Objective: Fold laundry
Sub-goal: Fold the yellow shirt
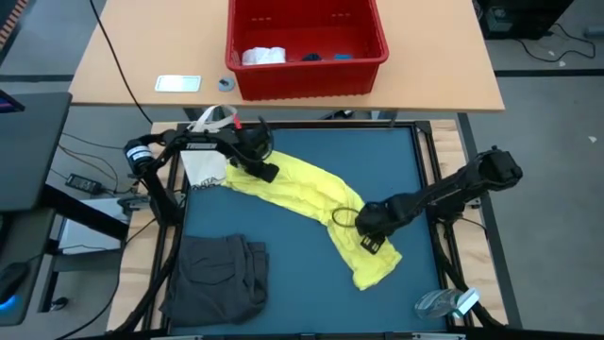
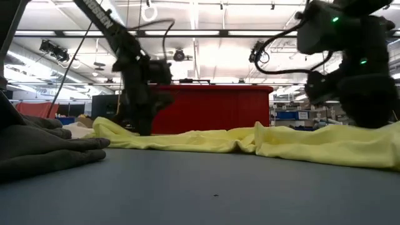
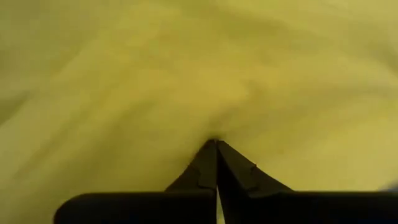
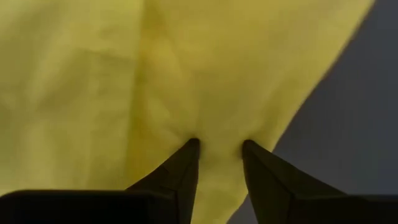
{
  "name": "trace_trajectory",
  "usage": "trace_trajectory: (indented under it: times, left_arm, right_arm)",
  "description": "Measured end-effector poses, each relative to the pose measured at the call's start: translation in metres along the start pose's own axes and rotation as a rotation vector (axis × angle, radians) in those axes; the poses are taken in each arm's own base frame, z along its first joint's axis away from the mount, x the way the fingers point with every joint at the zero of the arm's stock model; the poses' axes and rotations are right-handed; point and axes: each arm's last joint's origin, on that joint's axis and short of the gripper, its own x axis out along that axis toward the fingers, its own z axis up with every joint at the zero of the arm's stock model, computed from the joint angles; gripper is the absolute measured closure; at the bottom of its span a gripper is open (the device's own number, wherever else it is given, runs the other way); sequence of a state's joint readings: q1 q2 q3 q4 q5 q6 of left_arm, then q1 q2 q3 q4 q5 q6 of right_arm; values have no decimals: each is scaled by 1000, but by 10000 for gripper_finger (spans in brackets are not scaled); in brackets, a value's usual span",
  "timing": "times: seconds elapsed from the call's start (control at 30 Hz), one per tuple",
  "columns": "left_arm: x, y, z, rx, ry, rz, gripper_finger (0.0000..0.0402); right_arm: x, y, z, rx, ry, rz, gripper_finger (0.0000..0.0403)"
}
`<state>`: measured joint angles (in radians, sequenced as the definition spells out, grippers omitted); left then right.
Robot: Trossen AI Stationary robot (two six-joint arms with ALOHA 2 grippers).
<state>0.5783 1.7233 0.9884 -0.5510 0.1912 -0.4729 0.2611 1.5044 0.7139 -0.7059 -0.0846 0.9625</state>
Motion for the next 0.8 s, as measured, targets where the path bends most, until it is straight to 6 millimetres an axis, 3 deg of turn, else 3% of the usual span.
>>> trace_trajectory:
  times: [0.2, 0.33, 0.5, 0.67, 0.8]
  left_arm:
    - [9, 23, 16, -3, -140, -48, 396]
    - [12, 22, 37, 81, -257, -64, 397]
    - [7, 10, 63, 193, -331, -80, 397]
    - [-17, -3, 75, 306, -286, -74, 397]
    - [-49, -27, 64, 434, -222, -101, 397]
  right_arm:
    - [6, 44, -21, 29, 35, 172, 276]
    - [13, 75, -29, 79, 29, 303, 279]
    - [20, 111, -22, 86, 93, 438, 280]
    - [-1, 122, -22, 37, 92, 384, 280]
    - [-31, 116, -28, -60, -22, 322, 280]
